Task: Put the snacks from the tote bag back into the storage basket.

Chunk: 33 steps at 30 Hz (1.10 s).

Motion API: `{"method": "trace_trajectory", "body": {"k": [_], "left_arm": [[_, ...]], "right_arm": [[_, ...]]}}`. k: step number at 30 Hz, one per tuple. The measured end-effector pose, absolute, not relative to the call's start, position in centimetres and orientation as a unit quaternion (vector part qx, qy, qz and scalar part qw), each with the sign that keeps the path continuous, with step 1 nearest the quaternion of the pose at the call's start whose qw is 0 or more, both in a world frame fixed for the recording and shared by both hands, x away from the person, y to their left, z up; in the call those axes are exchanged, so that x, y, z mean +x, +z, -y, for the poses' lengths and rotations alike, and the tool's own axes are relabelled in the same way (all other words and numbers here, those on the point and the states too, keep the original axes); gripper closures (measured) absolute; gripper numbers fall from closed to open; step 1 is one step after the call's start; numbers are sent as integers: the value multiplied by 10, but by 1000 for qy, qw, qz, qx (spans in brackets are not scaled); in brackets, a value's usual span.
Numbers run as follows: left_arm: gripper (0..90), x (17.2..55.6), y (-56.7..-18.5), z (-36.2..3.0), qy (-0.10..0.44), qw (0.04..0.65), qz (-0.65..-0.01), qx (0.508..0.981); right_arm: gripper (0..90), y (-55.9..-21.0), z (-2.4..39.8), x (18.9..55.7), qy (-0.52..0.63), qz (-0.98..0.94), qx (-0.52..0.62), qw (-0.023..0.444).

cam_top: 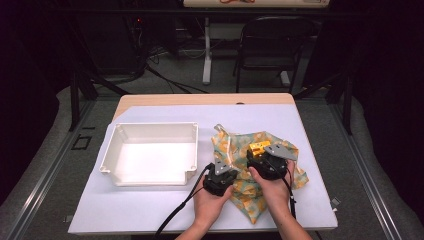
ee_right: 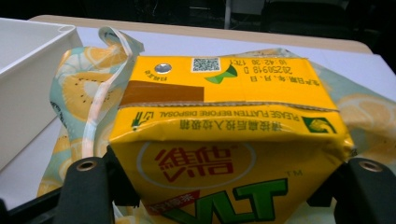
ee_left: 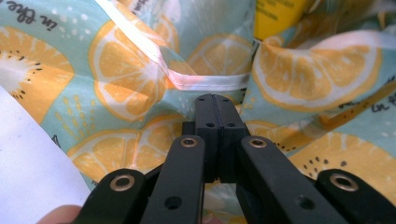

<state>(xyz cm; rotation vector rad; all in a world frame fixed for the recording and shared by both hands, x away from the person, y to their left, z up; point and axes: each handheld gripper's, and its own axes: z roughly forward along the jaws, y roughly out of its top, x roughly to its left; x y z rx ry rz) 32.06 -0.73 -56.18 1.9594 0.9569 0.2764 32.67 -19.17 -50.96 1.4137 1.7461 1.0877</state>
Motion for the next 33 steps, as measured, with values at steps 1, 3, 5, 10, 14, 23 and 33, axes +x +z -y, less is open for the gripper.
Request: {"method": "trace_trajectory", "body": {"k": [1,3,5,10,14,23,33], "left_arm": [[897,320,-561,6,109,461,-389,790],[870,319,-558,4,110,467,-379,791],[840,316,-555,1,110,470,-377,790],[704,304,-540,-9,118,481,-366,788],[607,299,-525,-22,113,494,-359,784],[503,290,-501,-57,123,531,-337,768],[478,292,-495,-76,126,540,-348,756]], "right_arm": [[311,-509,191,326,415,-665,532,322],[310,-506,190,323,416,-668,523,326],[310,-505,190,321,423,-667,519,325],[310,-500,196,320,437,-657,525,319],[310,-493,201,320,439,-656,528,314],[310,-480,205,318,447,-654,528,306],[310,-472,207,316,455,-654,525,300]]}}
